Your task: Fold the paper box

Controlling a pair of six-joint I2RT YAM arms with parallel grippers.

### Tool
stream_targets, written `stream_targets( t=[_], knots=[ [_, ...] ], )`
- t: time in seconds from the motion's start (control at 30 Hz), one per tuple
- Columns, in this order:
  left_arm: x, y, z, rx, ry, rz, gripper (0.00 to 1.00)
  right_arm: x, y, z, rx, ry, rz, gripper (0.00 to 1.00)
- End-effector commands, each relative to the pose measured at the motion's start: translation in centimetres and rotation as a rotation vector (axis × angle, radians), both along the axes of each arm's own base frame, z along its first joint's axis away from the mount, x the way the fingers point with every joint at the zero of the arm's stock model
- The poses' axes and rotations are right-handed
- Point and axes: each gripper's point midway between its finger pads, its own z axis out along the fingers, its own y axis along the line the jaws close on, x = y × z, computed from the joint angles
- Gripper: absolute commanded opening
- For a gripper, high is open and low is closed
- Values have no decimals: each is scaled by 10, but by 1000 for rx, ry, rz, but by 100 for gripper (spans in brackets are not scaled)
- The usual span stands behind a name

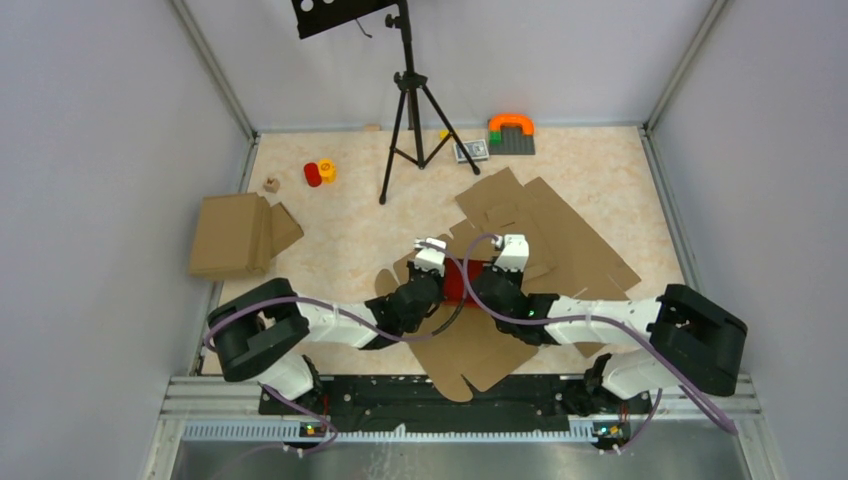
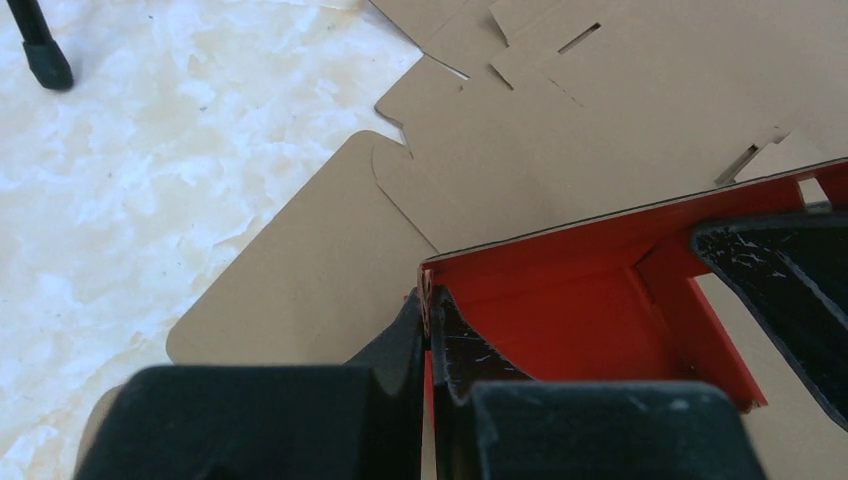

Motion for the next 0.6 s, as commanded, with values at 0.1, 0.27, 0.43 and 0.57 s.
stream_targets(
  t=[0.1,0.27,0.43,0.57],
  knots=[
    [-14,-7,-20,-76,57,-57,0,4,5,-1,88,-14,-33,0],
    [-17,-14,-31,-73,106,-70,0,-1,1,-15,50,39,-35,0],
    [-21,-11,-38,-44,134,-80,0,-17,0,-43,9,140,23,0],
    [-26,-3,-46,-12,146,-82,0,-23,-3,-55,18,169,28,0]
  ],
)
